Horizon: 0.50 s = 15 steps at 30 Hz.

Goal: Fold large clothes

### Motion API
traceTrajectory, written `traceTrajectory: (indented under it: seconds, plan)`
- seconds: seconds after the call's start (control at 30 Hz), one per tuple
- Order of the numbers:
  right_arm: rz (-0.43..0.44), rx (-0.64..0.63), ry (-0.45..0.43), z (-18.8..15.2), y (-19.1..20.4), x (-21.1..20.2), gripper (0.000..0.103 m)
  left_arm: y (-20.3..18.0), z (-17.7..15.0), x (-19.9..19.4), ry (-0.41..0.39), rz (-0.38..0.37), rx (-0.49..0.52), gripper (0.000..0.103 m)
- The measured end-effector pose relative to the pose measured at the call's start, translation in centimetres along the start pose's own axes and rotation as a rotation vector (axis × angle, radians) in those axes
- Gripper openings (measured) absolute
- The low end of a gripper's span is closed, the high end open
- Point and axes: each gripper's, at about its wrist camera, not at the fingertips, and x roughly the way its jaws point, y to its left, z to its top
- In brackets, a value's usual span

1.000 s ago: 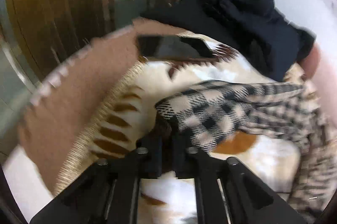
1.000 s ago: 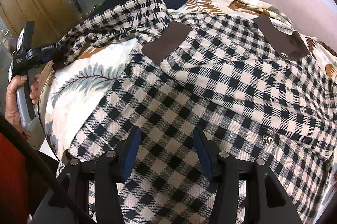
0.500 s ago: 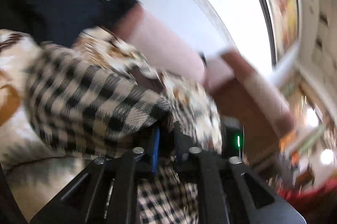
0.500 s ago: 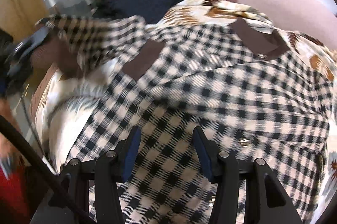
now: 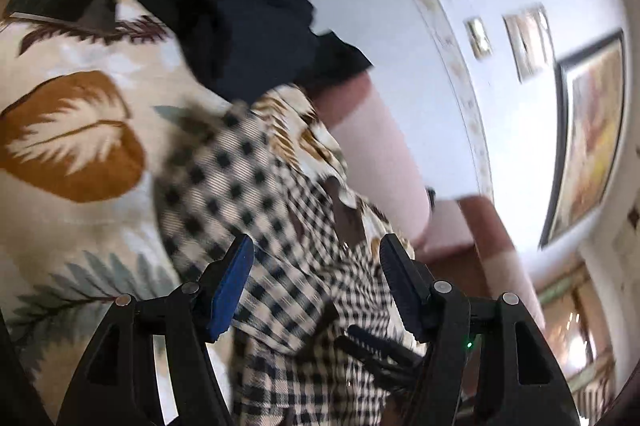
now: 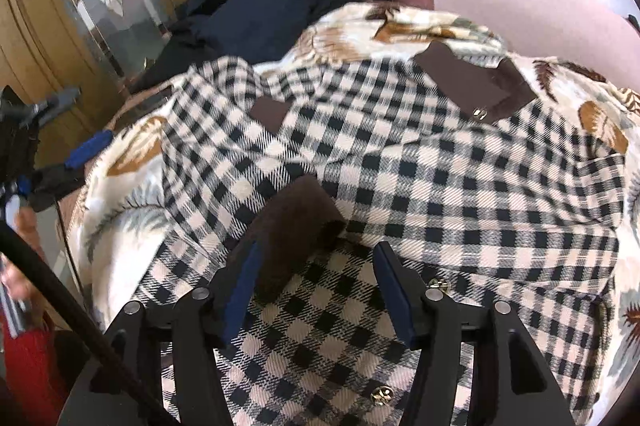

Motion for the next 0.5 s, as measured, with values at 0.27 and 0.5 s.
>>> traceTrajectory:
  seconds: [0.27,0.5]
  plan:
    - [0.050,0.043,0.039,1.8,0.4,3.6,0.042,0.0,0.4,0.1,-0.034,0.141,0.028,0.064]
    - [0.097,0.018,-0.018,3.6,1.7,0.1,0.004,0.1,0.3,0.9,-0.048,0.224,0.042,0.064]
